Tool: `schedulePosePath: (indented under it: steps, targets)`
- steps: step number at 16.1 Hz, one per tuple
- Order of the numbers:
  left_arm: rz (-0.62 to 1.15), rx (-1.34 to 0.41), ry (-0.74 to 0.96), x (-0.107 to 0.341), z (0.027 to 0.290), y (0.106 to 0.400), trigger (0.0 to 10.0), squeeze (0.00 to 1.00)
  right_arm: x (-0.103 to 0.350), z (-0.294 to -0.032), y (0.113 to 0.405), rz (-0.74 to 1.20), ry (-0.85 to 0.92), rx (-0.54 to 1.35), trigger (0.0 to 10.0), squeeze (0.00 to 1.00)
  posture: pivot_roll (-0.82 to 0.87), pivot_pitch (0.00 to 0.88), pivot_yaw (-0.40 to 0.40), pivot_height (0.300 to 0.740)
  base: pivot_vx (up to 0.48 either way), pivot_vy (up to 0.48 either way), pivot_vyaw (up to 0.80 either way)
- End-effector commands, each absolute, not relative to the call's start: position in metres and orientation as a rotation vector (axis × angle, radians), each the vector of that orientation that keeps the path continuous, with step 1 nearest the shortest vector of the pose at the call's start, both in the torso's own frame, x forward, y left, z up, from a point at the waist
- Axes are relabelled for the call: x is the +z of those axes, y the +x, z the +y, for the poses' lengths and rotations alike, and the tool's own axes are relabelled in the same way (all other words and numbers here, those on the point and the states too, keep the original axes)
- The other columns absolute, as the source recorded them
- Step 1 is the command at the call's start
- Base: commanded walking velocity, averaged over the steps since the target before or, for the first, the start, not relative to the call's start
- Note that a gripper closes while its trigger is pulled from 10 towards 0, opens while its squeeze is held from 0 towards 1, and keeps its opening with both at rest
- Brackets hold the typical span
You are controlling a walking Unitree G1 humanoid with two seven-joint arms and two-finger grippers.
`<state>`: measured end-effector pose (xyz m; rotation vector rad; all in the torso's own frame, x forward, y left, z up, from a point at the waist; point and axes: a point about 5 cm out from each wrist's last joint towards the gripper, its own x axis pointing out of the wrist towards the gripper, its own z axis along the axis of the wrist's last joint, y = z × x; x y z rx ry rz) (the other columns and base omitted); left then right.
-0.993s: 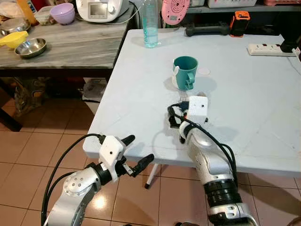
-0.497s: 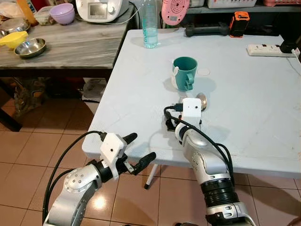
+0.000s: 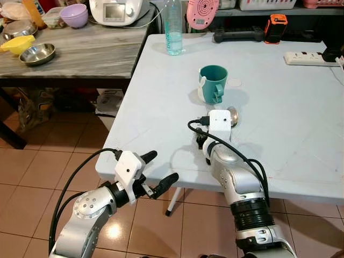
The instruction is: Setting the table
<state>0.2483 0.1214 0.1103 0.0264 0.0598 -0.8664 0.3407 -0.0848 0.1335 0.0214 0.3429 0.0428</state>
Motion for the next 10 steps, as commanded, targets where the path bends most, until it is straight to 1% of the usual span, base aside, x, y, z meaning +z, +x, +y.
schedulePosePath:
  steps: [1,5,10]
  targets:
    - [0.07,-0.862,0.043,0.11,0.124,0.249,10.0,0.0,0.097,-0.086,0.326,0.527,0.021,0.035,0.0,0.0,-0.03,0.132,0.075,0.74,0.0,0.0,0.0]
    - [0.068,-0.859,0.044,0.111,0.125,0.25,10.0,0.0,0.092,-0.09,0.319,0.553,0.012,0.023,0.0,0.0,-0.03,0.134,0.079,0.74,0.0,0.0,0.0]
    - [0.067,-0.862,0.043,0.111,0.123,0.251,10.0,0.0,0.085,-0.107,0.315,0.566,-0.022,-0.023,0.0,0.0,-0.03,0.133,0.083,0.74,0.0,0.0,0.0]
